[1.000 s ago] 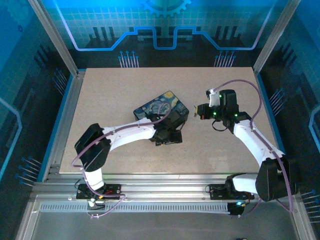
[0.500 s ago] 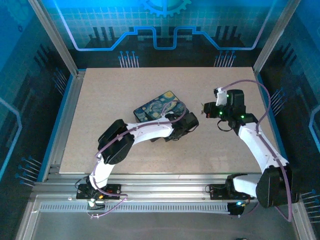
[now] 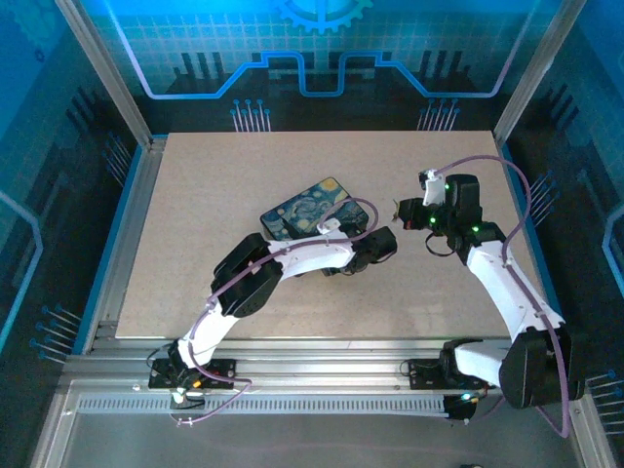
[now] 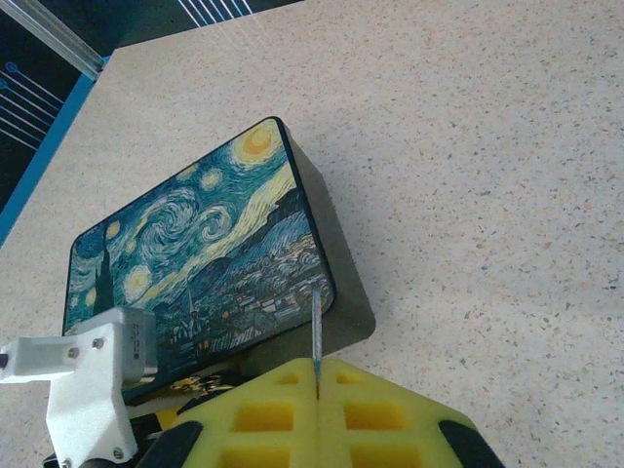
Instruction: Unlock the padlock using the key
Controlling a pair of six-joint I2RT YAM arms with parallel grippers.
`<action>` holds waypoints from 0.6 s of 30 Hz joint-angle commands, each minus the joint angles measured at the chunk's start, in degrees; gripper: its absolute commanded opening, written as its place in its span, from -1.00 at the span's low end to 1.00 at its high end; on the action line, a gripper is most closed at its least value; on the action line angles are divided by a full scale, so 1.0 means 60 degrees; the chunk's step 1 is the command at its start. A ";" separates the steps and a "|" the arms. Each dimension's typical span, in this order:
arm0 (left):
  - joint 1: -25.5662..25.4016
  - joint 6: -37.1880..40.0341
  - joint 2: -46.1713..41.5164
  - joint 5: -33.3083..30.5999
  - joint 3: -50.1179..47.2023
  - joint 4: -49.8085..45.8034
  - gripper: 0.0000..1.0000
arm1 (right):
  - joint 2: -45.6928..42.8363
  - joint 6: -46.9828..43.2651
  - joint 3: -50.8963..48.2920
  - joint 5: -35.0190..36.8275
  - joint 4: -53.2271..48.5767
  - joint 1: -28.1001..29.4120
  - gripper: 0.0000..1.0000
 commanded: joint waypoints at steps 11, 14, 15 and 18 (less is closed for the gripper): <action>0.0087 -0.0465 0.0819 -0.0691 0.0526 -0.0473 -0.12 | -0.0262 -0.0118 0.0043 0.0215 -0.0154 -0.0176 -1.00; 0.0102 -0.0404 0.0805 -0.0841 0.0523 -0.0499 -0.18 | -0.0228 -0.0141 0.0076 0.0116 -0.0169 -0.0181 -1.00; 0.0103 -0.0355 0.0813 -0.0883 0.0509 -0.0492 -0.23 | -0.0224 -0.0135 0.0087 0.0075 -0.0169 -0.0178 -1.00; 0.0146 -0.0087 0.0735 -0.0886 0.0431 -0.0440 -0.39 | -0.0224 -0.0129 0.0037 0.0021 -0.0194 -0.0176 -1.00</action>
